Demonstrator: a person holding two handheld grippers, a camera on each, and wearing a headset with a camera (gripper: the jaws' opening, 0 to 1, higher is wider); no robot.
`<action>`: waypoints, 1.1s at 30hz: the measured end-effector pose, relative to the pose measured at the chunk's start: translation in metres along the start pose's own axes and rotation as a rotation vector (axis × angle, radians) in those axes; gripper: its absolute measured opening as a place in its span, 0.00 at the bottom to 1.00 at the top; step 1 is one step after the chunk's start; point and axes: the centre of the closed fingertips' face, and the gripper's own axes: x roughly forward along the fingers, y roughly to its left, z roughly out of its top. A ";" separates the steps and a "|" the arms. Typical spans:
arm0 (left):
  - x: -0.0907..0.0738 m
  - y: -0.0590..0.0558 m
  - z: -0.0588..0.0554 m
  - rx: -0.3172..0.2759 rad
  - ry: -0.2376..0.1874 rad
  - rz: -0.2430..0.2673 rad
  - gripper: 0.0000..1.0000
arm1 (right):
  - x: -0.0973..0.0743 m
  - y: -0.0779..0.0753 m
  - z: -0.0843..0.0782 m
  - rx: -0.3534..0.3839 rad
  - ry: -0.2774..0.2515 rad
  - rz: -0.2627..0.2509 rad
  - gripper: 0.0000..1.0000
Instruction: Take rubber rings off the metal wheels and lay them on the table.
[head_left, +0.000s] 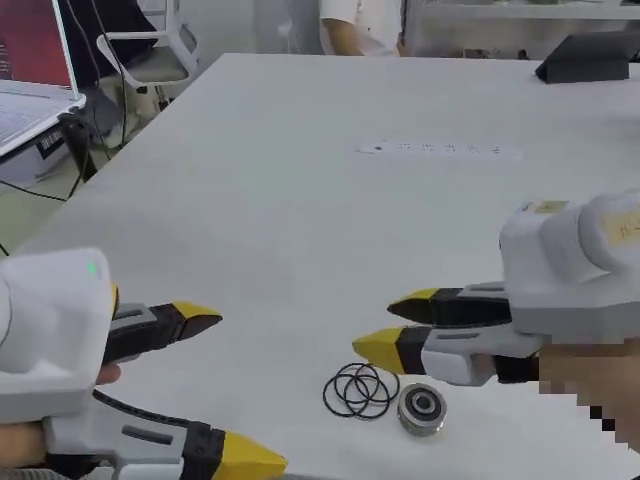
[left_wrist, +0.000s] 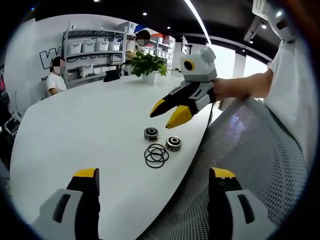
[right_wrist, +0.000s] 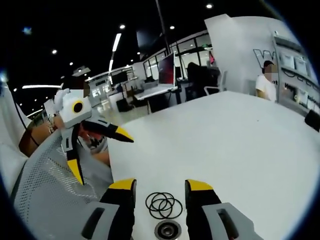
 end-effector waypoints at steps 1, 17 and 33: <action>0.000 0.000 0.000 0.000 0.000 0.000 0.89 | -0.002 -0.001 0.001 -0.004 -0.001 -0.002 0.39; -0.002 0.002 0.005 -0.014 -0.027 0.015 0.92 | -0.067 -0.002 0.004 -0.064 -0.100 -0.012 0.78; -0.004 0.001 0.013 -0.064 -0.097 0.008 0.99 | -0.116 -0.036 -0.074 0.067 -0.019 -0.183 0.93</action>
